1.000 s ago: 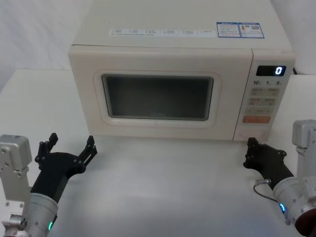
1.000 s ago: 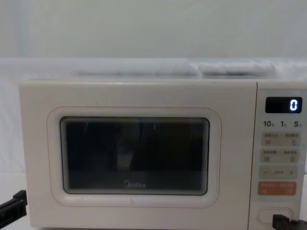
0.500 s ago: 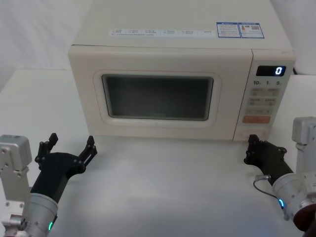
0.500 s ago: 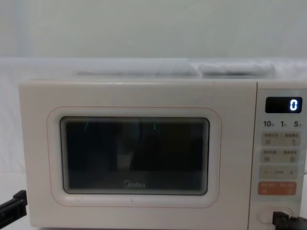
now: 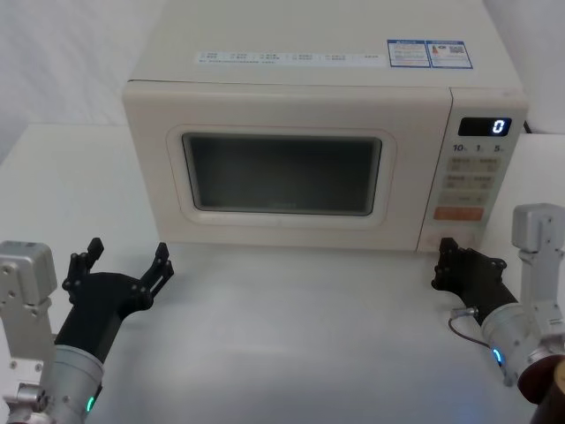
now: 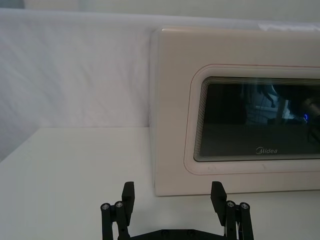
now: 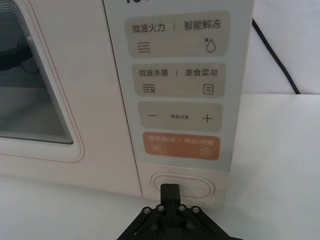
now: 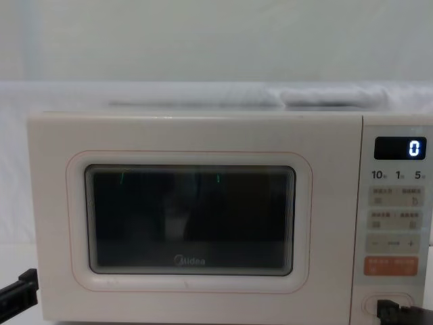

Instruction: Press the button to open the microwave door with one hand; close the microwave door with the other hand.

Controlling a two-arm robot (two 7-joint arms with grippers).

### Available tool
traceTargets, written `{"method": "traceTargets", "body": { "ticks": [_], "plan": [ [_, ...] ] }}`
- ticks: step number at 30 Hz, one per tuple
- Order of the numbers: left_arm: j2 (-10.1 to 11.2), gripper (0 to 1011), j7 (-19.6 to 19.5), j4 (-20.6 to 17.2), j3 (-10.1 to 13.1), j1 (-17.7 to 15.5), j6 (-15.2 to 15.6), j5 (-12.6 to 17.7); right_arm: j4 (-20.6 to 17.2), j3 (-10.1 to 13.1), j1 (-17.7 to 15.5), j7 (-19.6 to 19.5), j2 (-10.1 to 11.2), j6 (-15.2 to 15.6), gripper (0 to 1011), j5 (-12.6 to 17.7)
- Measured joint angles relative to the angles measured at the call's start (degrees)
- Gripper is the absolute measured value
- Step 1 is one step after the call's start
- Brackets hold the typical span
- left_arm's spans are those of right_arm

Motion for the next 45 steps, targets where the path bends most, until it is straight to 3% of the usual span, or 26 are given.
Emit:
{"method": "traceTargets", "body": {
  "ticks": [45],
  "plan": [
    [0.0, 1001, 0.0, 0.0, 0.0, 0.0, 0.0, 0.0, 5.3, 0.6, 4.5, -0.1, -1.1, -1.9, 0, -2.1]
  ]
}}
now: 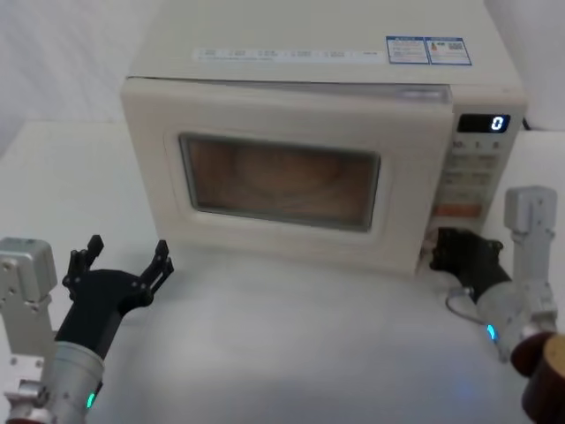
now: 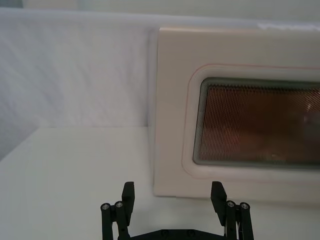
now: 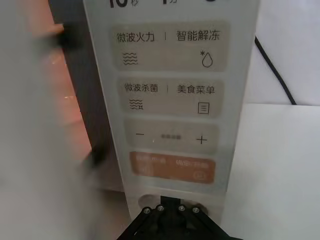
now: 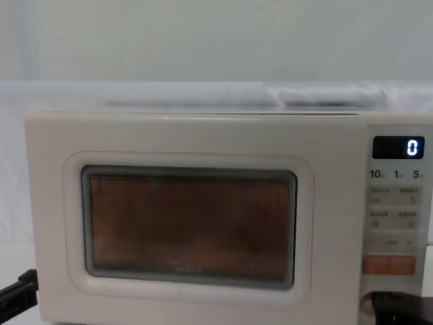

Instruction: Press the button to open the microwave door with one hand; close the microwave door with the other hand.

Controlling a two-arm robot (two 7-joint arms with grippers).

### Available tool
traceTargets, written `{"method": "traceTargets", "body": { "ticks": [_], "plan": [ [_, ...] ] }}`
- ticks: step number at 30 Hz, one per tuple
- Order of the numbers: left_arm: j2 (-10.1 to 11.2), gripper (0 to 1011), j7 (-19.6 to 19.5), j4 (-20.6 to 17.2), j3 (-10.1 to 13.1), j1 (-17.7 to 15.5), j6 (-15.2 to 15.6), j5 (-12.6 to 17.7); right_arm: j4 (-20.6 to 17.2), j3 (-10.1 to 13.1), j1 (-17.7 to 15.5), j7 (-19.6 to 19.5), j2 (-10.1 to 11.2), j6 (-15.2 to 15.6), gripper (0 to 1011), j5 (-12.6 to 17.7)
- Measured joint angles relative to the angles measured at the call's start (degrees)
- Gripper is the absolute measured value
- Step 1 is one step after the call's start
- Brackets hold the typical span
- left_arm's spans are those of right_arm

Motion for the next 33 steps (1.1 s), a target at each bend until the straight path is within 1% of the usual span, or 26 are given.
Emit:
{"method": "traceTargets", "body": {
  "ticks": [9, 14, 25, 28, 33],
  "plan": [
    [0.0, 1001, 0.0, 0.0, 0.0, 0.0, 0.0, 0.0, 0.3, 0.0, 0.3, 0.3, 0.0, -0.1, 0, -0.1],
    [0.0, 1001, 0.0, 0.0, 0.0, 0.0, 0.0, 0.0, -0.3, 0.1, -0.1, 0.3, 0.2, -0.1, 0, 0.0],
    [0.0, 1001, 0.0, 0.0, 0.0, 0.0, 0.0, 0.0, -4.1, 0.4, -3.1, 0.5, 0.9, 0.6, 0, 0.4],
    [0.0, 1001, 0.0, 0.0, 0.0, 0.0, 0.0, 0.0, -6.0, 0.5, -4.4, 0.6, 1.3, 0.9, 0, 0.5],
    [0.0, 1001, 0.0, 0.0, 0.0, 0.0, 0.0, 0.0, -8.0, 0.6, -5.8, 0.8, 1.8, 1.3, 0, 0.7]
  ]
}}
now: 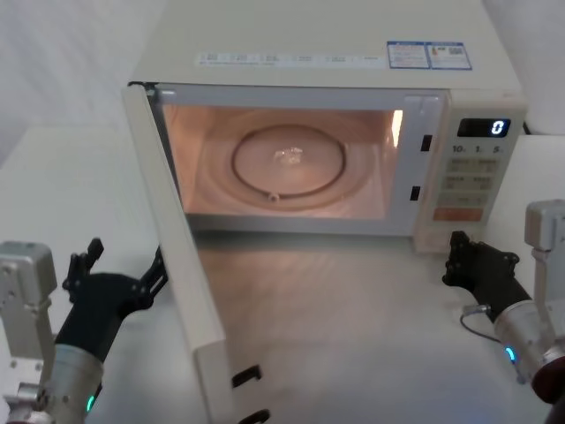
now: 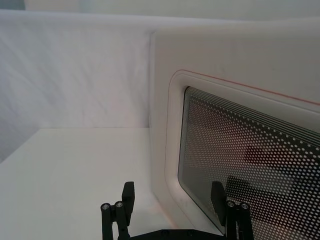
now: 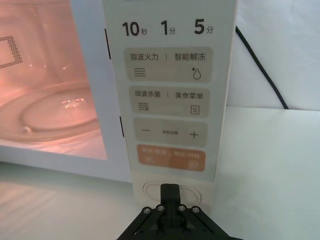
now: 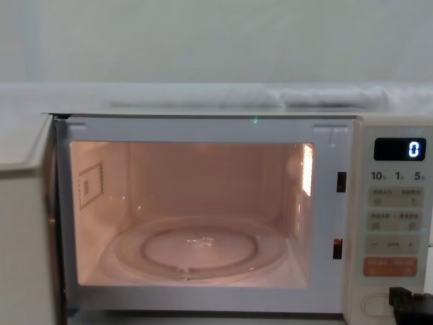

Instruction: Press the button to open the microwave door with one hand; close the microwave door with the other hand.

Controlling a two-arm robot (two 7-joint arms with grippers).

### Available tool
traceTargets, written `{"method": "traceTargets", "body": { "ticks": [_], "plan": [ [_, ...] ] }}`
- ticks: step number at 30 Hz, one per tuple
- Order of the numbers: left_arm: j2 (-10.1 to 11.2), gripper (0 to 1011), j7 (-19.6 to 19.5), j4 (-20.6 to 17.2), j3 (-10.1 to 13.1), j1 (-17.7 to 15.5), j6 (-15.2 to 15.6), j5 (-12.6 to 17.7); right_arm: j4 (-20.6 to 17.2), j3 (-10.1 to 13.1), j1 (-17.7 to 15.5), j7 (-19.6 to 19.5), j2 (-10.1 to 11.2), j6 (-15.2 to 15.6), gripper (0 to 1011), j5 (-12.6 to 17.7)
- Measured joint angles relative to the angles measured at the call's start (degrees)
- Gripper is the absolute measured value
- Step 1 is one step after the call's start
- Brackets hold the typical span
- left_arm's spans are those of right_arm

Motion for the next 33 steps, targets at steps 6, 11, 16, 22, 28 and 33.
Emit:
{"method": "traceTargets", "body": {
  "ticks": [6, 11, 16, 22, 28, 33],
  "plan": [
    [0.0, 1001, 0.0, 0.0, 0.0, 0.0, 0.0, 0.0, -2.6, 0.1, -1.9, 0.6, 0.8, 0.9, 0, 0.4],
    [0.0, 1001, 0.0, 0.0, 0.0, 0.0, 0.0, 0.0, -4.5, 0.1, -3.2, 0.8, 1.4, 1.5, 0, 0.7],
    [0.0, 1001, 0.0, 0.0, 0.0, 0.0, 0.0, 0.0, -7.3, 0.7, -5.2, 0.8, 2.2, 1.9, 0, 1.0],
    [0.0, 1001, 0.0, 0.0, 0.0, 0.0, 0.0, 0.0, -10.0, 1.6, -6.9, 0.6, 3.1, 2.2, 0, 1.2],
    [0.0, 1001, 0.0, 0.0, 0.0, 0.0, 0.0, 0.0, -13.1, 3.3, -8.2, 0.7, 4.6, 2.4, 0, 1.6],
    [0.0, 1001, 0.0, 0.0, 0.0, 0.0, 0.0, 0.0, -14.4, 5.1, -8.6, 1.6, 6.1, 2.3, 0, 2.5]
  ]
}}
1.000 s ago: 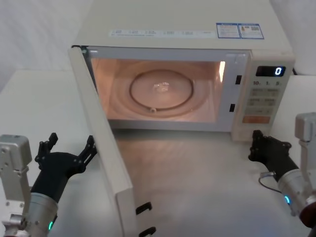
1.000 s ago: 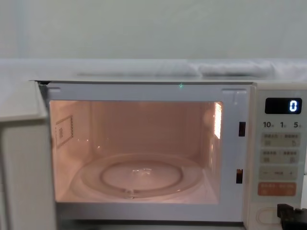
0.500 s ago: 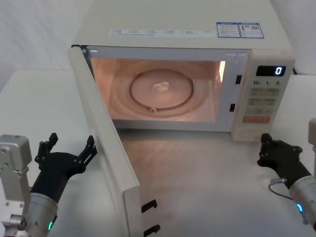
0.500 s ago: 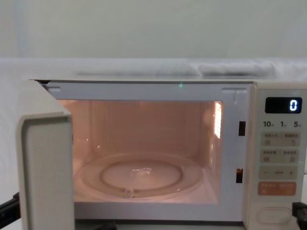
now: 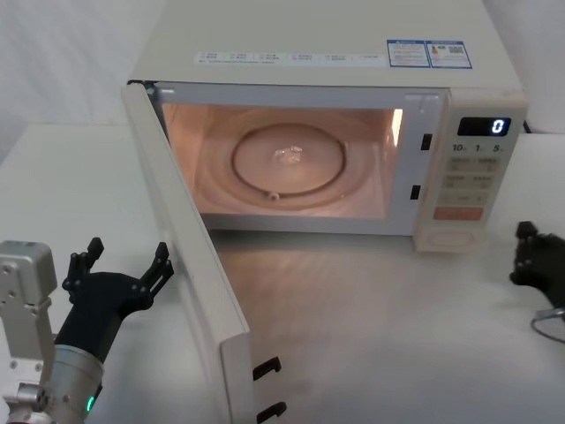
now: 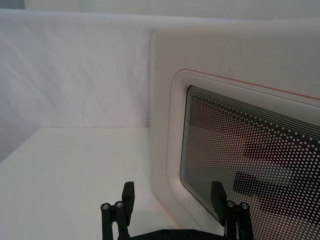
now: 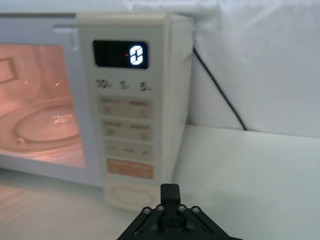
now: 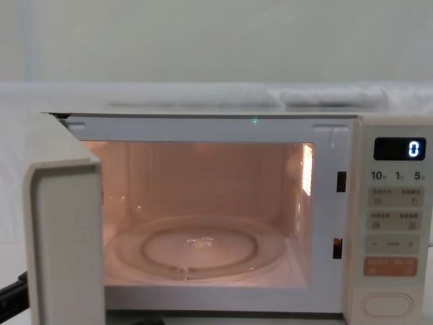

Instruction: Press the button to open the microwave door with one hand; close the microwave door with the other hand.

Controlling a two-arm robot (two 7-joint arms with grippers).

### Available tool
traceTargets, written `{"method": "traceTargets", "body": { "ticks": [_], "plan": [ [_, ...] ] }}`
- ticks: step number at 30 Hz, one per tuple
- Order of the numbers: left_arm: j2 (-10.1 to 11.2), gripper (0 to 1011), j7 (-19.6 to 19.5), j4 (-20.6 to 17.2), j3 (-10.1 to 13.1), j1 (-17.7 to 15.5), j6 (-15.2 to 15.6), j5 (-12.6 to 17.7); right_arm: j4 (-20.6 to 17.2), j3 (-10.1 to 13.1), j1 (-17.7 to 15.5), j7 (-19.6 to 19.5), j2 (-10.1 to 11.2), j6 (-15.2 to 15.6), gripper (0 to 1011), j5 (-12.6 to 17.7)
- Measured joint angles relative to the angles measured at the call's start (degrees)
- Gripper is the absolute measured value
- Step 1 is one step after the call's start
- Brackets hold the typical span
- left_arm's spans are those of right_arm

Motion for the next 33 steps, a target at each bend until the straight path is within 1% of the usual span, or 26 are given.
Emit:
{"method": "traceTargets", "body": {
  "ticks": [3, 6, 7, 8, 11, 12, 14, 16, 17, 18, 21, 30, 31, 32, 33],
  "plan": [
    [0.0, 1001, 0.0, 0.0, 0.0, 0.0, 0.0, 0.0, -0.1, 1.0, 0.0, 1.0, 1.0, -0.4, 0, 0.9],
    [0.0, 1001, 0.0, 0.0, 0.0, 0.0, 0.0, 0.0, 0.1, 2.0, 0.3, 2.5, 2.4, -0.8, 0, 2.3],
    [0.0, 1001, 0.0, 0.0, 0.0, 0.0, 0.0, 0.0, 0.1, 2.0, 0.3, 2.5, 2.4, -0.8, 0, 2.3],
    [0.0, 1001, 0.0, 0.0, 0.0, 0.0, 0.0, 0.0, 0.5, 2.5, 0.6, 3.2, 2.9, -1.0, 0, 3.1],
    [0.0, 1001, 0.0, 0.0, 0.0, 0.0, 0.0, 0.0, 1.1, 3.0, 0.9, 4.4, 3.6, -1.4, 0, 4.7],
    [0.0, 1001, 0.0, 0.0, 0.0, 0.0, 0.0, 0.0, 1.7, 3.3, 1.2, 5.3, 4.1, -1.7, 0, 5.9],
    [0.0, 1001, 0.0, 0.0, 0.0, 0.0, 0.0, 0.0, 2.4, 3.5, 1.6, 6.2, 4.4, -2.0, 0, 7.1],
    [0.0, 1001, 0.0, 0.0, 0.0, 0.0, 0.0, 0.0, 3.5, 3.8, 2.4, 7.7, 5.3, -2.2, 0, 9.0],
    [0.0, 1001, 0.0, 0.0, 0.0, 0.0, 0.0, 0.0, 3.5, 3.8, 2.4, 7.7, 5.3, -2.2, 0, 9.0],
    [0.0, 1001, 0.0, 0.0, 0.0, 0.0, 0.0, 0.0, 4.3, 3.8, 2.9, 8.6, 5.9, -2.2, 0, 10.0],
    [0.0, 1001, 0.0, 0.0, 0.0, 0.0, 0.0, 0.0, 4.8, 3.6, 3.3, 9.1, 6.3, -2.3, 0, 10.8],
    [0.0, 1001, 0.0, 0.0, 0.0, 0.0, 0.0, 0.0, 4.6, 3.6, 3.1, 9.0, 6.2, -2.3, 2, 10.6],
    [0.0, 1001, 0.0, 0.0, 0.0, 0.0, 0.0, 0.0, 4.6, 3.6, 3.1, 9.0, 6.2, -2.3, 8, 10.5],
    [0.0, 1001, 0.0, 0.0, 0.0, 0.0, 0.0, 0.0, 4.6, 3.6, 3.1, 9.0, 6.1, -2.3, 50, 10.5],
    [0.0, 1001, 0.0, 0.0, 0.0, 0.0, 0.0, 0.0, 4.5, 3.6, 3.1, 8.9, 6.1, -2.3, 61, 10.5]
  ]
}}
